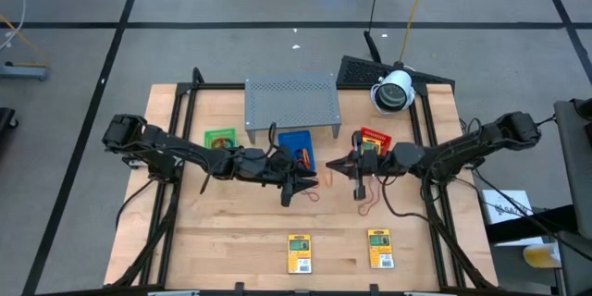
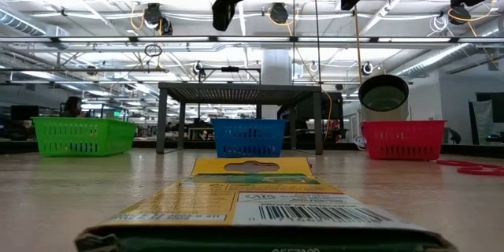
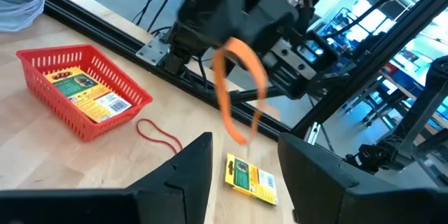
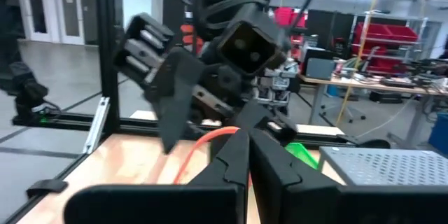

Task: Pick & Place Office Desk Supplies
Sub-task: Put the orange rubber band into the blue bin

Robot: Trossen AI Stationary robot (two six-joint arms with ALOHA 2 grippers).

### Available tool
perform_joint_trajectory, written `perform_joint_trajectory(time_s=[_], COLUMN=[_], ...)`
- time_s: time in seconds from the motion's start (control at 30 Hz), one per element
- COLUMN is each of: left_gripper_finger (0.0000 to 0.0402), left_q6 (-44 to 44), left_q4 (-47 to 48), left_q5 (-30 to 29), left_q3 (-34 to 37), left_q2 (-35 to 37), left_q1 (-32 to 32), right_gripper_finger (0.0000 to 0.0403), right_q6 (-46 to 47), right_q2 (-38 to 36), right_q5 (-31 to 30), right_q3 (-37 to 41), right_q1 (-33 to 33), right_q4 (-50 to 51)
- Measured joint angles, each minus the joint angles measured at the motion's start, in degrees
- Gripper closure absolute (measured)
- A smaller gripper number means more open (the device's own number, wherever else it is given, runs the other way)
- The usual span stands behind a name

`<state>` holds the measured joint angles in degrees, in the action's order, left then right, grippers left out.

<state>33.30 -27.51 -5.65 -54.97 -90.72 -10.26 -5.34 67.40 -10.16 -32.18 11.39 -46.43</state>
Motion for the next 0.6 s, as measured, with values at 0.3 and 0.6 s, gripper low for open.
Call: perform_joint_trajectory(time_s=[0.3,0.6], left_gripper_finger=[0.0231,0.0231], left_q6=[-1.4,-1.5], left_q4=[-4.0,-4.2], left_q5=[0.0,-0.1], left_q3=[0.0,0.0], left_q2=[0.0,0.0], left_q1=[0.0,0.0], right_gripper_finger=[0.0403,0.0403], right_q6=[0.1,0.5], right_q2=[1.2,7.9], right_q5=[0.0,0.0], right_q3=[0.0,0.0], right_q1=[-1.3,-1.9], right_q4=[-5.1,-17.3])
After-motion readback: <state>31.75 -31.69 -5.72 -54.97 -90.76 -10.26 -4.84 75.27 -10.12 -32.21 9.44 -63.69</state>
